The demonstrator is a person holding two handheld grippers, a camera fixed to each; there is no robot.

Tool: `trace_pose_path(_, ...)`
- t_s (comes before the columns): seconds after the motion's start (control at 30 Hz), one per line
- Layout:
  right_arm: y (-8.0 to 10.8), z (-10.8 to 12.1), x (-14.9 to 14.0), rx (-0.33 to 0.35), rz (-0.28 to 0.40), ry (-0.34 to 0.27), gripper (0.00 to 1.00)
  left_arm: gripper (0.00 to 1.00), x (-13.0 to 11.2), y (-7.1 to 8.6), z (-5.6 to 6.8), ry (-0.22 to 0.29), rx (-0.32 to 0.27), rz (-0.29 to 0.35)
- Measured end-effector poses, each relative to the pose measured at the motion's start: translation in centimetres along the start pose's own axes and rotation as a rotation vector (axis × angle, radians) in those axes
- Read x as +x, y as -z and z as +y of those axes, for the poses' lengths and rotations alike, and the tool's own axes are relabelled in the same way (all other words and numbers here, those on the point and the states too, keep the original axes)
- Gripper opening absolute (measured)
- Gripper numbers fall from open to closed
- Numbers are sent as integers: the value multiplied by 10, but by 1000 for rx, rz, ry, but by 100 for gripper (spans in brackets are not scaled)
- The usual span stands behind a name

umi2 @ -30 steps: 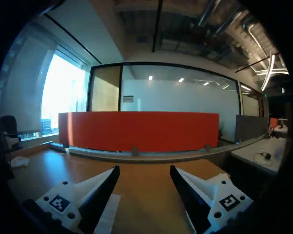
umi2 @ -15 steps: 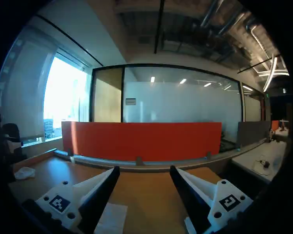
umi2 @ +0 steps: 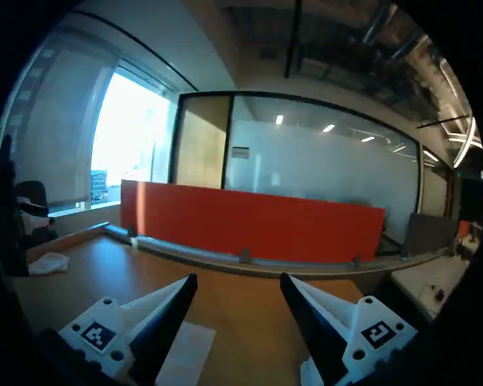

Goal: Fold towel

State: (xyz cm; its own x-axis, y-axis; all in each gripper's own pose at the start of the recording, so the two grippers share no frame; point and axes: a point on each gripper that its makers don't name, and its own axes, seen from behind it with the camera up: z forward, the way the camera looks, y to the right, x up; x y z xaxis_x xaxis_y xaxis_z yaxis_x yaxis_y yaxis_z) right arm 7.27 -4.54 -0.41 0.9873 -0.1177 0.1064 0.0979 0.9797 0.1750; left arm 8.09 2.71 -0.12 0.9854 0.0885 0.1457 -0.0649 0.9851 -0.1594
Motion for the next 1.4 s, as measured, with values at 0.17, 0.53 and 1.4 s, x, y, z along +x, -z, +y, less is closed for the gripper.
trace_pose_path(0.17,1,-22,-11,102,-66,25,100,94,-7,-1,20,-3,-94,-46)
trace_pose_path(0.53,7,-44,-27,223,-150,55,100,94,-23,-1,36,-36,-181,-106)
trace_pose_path(1.4,9,-72,-147,324,-350,77,100,94,-142,-9,80,-92,-287,-294)
